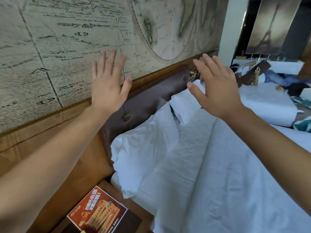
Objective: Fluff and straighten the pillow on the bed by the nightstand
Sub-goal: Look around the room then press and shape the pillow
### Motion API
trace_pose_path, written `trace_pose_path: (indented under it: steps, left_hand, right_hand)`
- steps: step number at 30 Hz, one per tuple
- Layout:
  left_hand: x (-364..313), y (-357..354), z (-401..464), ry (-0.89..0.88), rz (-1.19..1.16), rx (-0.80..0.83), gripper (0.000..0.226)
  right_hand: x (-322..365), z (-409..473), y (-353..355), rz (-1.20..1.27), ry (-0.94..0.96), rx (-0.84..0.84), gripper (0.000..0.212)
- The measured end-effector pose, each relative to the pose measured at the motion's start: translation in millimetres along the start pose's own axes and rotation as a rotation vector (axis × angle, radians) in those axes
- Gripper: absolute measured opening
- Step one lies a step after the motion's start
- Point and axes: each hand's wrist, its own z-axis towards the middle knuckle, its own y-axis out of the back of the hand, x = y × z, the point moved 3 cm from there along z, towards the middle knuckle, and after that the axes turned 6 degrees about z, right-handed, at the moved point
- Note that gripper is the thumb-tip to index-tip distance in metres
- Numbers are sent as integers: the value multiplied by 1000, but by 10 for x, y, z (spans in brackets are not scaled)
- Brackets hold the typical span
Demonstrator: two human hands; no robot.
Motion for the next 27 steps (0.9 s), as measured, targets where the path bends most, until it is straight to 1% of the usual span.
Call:
trace_pose_path:
  steps: [6,14,18,20,23,27]
  left_hand:
    - [-936,-49,137,-17,-112,-12,60]
    - [-2004,-143,170,-140,-264,3,56]
    - [-2527,-182,286,-288,-373,15,58]
    - [-2803,-198,342,-350,-427,-3,57]
    - [-3144,-213,378,-391,-516,-43,56]
    - [-3523,-257,388,-463,-645,-61,56]
  right_hand:
    - [-581,-332,660,-33,-53,-15,69]
    - [-1202,-906,1290,-110,-203,7,66]
    - [-1381,-1187,1638,-183,-286,-10,65]
    - [-1448,-1338,1825,-228,-314,-4,67]
    - [-1506,-1524,2095,-318,-380,-9,68]
    - [-1473,-1729,2425,-433,-477,-56,71]
